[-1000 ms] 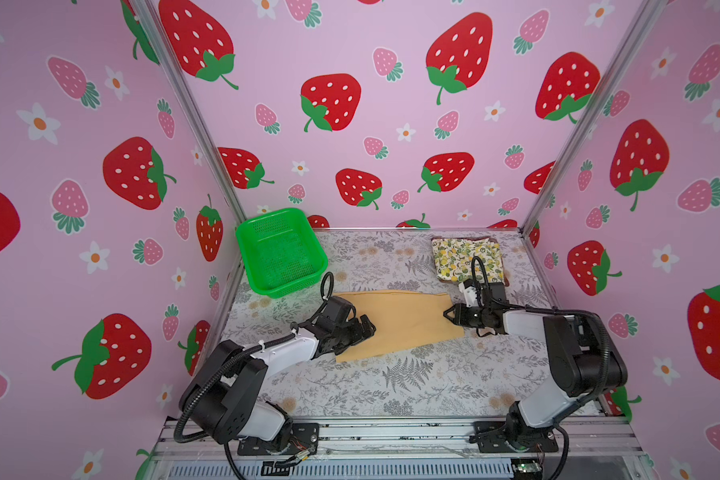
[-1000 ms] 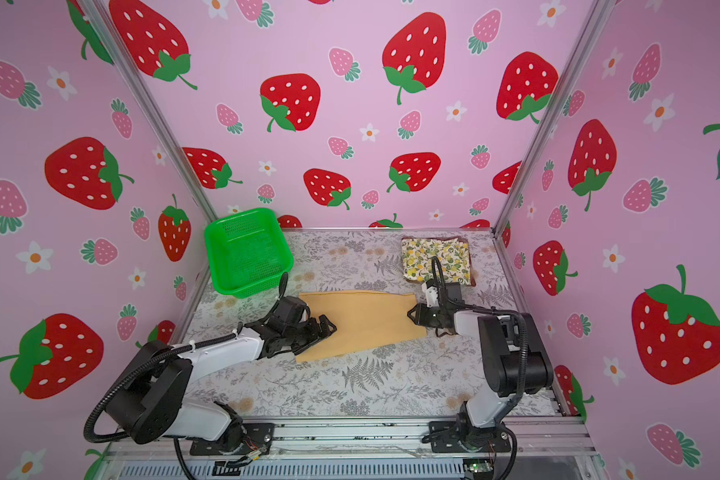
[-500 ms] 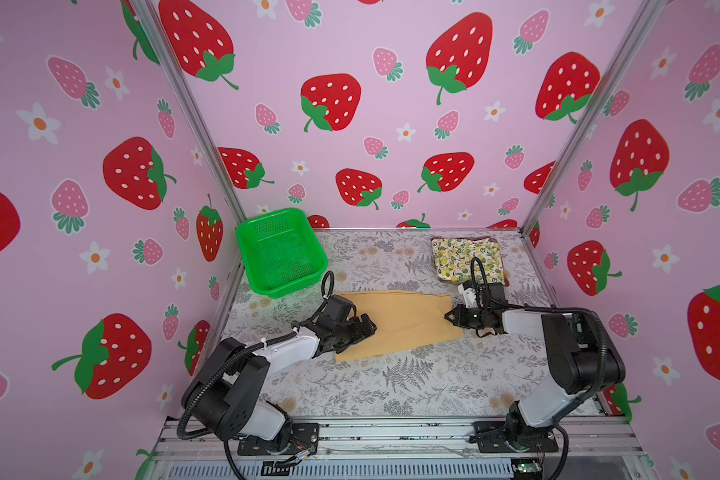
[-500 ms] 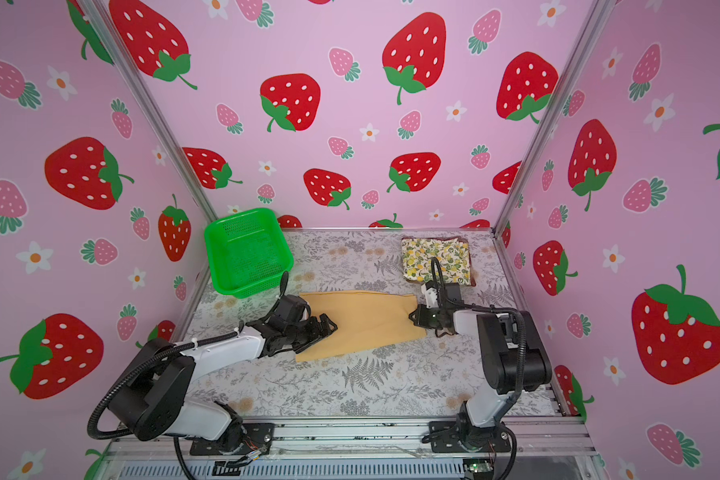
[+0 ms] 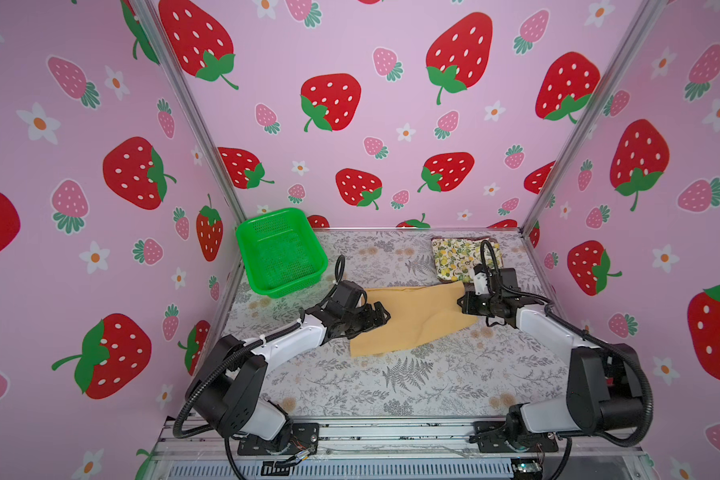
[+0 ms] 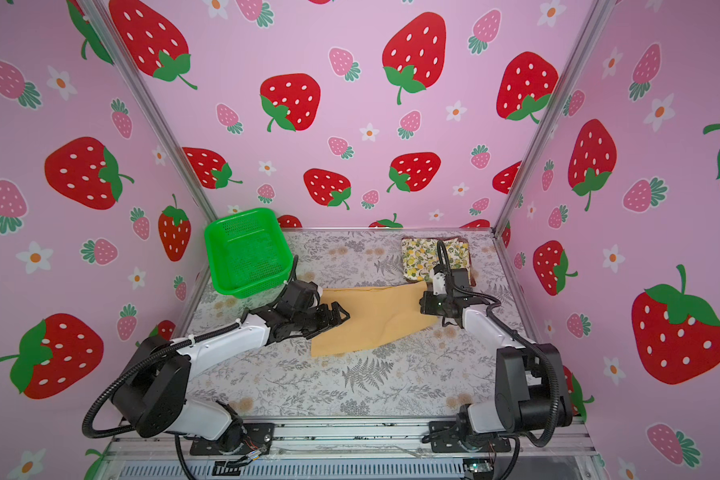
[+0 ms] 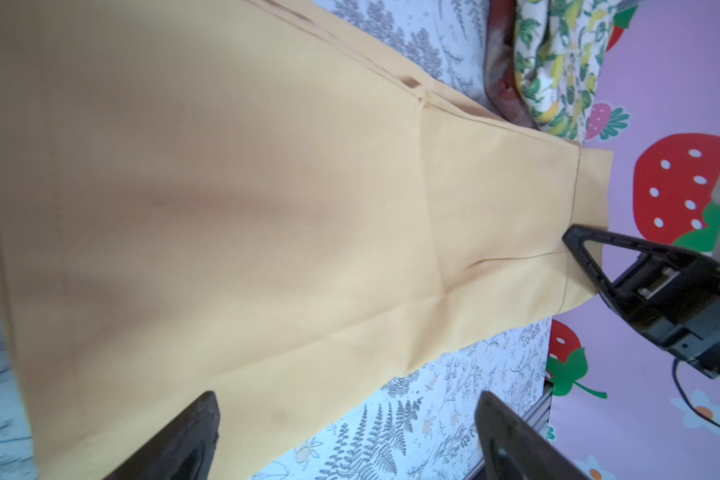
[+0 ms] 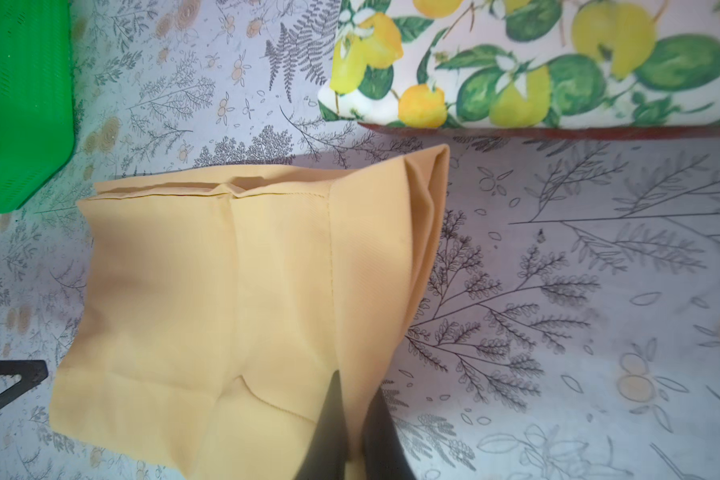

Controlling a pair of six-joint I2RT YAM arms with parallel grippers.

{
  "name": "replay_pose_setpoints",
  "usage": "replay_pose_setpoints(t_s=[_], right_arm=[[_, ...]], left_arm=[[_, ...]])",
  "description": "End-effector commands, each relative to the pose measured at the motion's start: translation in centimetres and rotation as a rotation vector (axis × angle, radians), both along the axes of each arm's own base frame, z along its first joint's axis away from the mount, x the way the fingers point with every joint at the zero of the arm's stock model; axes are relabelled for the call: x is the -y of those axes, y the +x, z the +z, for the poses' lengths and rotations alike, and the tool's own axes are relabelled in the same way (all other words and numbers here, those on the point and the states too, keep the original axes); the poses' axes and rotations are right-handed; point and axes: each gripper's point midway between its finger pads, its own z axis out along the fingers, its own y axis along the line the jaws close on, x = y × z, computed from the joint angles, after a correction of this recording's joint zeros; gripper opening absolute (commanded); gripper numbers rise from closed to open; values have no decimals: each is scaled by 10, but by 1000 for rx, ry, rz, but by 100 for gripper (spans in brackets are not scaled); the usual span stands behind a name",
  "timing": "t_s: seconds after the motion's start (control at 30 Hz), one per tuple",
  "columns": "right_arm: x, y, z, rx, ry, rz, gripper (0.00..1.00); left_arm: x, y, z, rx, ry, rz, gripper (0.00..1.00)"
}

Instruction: Fold and stack the skirts

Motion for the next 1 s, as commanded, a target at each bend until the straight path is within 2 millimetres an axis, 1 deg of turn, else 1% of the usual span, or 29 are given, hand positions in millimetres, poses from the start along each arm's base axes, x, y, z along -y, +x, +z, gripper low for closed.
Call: replay_pose_setpoints(t_s=[0.0,0.1,0.23,0.4,0.47,0.63,0.87,0.97], right_arm=[[10,-3,12,11,-84,-8,1],[10,-3,18,17,-112,-1,1],[12,-5,20,10,-147,-3,1],[12,-5,20,5,-154,-5,2],[12,-4,21,6,-155,-6,1],[12,-1,25,10,-162,-10,1],[5,1,29,9,-143,-4,2],[2,0,29,7,-139,-1,2]], left_arm=[[32,2,13,22,-36,-69,97],[61,3,18,34,-75,-115,97],[100,4,25,40,-133,-167,96],[143,-2,25,21,-206,-226,96],[155,-5,23,9,-231,-243,96],[171,-14,14,-8,-251,-268,96],[189,-18,-1,-44,-281,-286,96],[198,-22,-4,-50,-288,-301,95]])
